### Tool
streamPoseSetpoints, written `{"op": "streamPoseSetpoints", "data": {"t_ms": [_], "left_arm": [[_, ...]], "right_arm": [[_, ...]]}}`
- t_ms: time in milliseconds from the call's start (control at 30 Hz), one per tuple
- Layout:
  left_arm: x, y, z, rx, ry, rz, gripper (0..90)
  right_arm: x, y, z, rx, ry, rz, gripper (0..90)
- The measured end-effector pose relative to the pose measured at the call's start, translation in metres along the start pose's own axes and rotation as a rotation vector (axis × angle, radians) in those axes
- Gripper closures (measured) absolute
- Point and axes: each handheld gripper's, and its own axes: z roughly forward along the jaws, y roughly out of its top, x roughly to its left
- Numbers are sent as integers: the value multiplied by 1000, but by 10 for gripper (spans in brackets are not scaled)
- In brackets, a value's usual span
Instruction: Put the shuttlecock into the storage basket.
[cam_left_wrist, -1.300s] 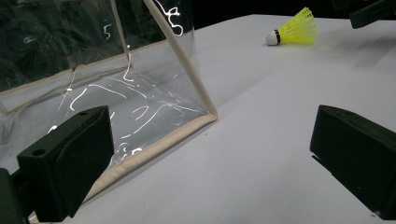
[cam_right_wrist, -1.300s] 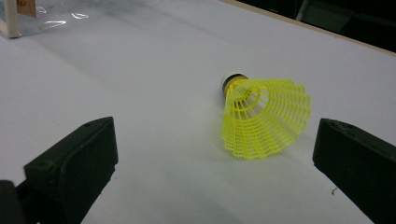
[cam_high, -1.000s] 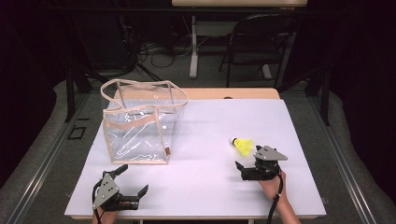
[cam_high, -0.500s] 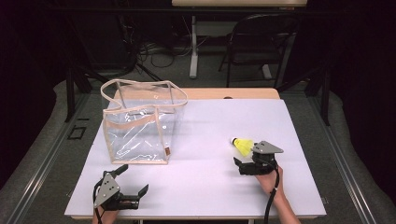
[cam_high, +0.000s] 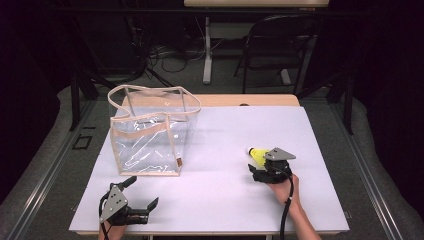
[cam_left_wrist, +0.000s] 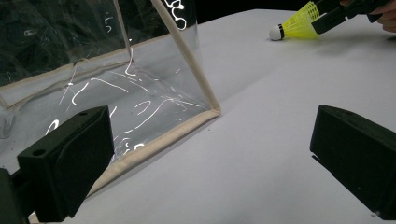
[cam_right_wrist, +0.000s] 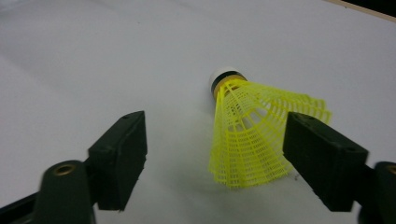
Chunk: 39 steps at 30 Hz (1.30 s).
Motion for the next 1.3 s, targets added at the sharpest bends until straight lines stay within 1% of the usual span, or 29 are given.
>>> {"op": "streamPoseSetpoints", "data": {"t_ms": [33, 67, 100, 133, 167, 200, 233, 267, 300, 333, 367, 400, 433, 500, 567, 600, 633, 667, 700, 900, 1067, 1300], "left_arm": [[0, 0, 0, 0, 2, 0, 0], [0, 0, 0, 1, 1, 1, 0], [1, 0, 0, 1, -1, 8, 0], [0, 0, 0, 2, -2, 8, 0], [0, 0, 0, 1, -3, 8, 0], [0, 0, 0, 0, -4, 12, 0], [0, 1, -1, 1, -5, 14, 0], [0, 1, -1, 1, -5, 14, 0], [0, 1, 0, 0, -5, 14, 0], [0, 1, 0, 0, -5, 14, 0], [0, 1, -1, 1, -7, 13, 0], [0, 1, -1, 0, -7, 13, 0], [0, 1, -1, 0, -6, 13, 0], [0, 1, -1, -1, -8, 11, 0], [1, 1, -1, -1, -9, 10, 0], [1, 1, -1, -1, -9, 10, 0], [1, 1, -1, -1, -8, 10, 0], [1, 1, -1, -2, -9, 9, 0], [1, 1, -1, -2, -8, 9, 0], [1, 1, -2, -5, -9, 10, 0], [1, 1, -2, -5, -11, 12, 1], [1, 1, -2, -5, -12, 12, 1]], "right_arm": [[1, 0, 0, 11, -20, -3, 312], [1, 0, 0, 11, -20, -3, 312], [1, 1, 0, 16, -31, -1, 355], [1, 1, 0, 18, -31, 2, 423], [1, 0, 1, 20, -28, 2, 449], [1, 0, 1, 20, -28, 2, 449], [1, 0, 1, 26, -31, 4, 504], [1, 0, 1, 26, -31, 4, 504], [1, -1, 1, 29, -42, -6, 553], [1, -1, 1, 29, -42, -6, 553], [0, -1, 1, 27, -45, -4, 575], [-1, -2, 2, 26, -38, 0, 591], [-2, -3, 2, 26, -44, -2, 641], [-2, -3, 2, 28, -44, 2, 650], [-2, -3, 2, 28, -38, 3, 714], [-2, -3, 2, 28, -38, 3, 714], [-1, -3, 1, 24, -41, -3, 754], [-1, -3, 1, 24, -41, -3, 754], [0, -2, 1, 28, -45, -4, 790], [0, -3, 0, 25, -53, -11, 846], [0, -3, 0, 26, -58, -16, 874], [0, -3, -1, 17, -57, -17, 881]]}}
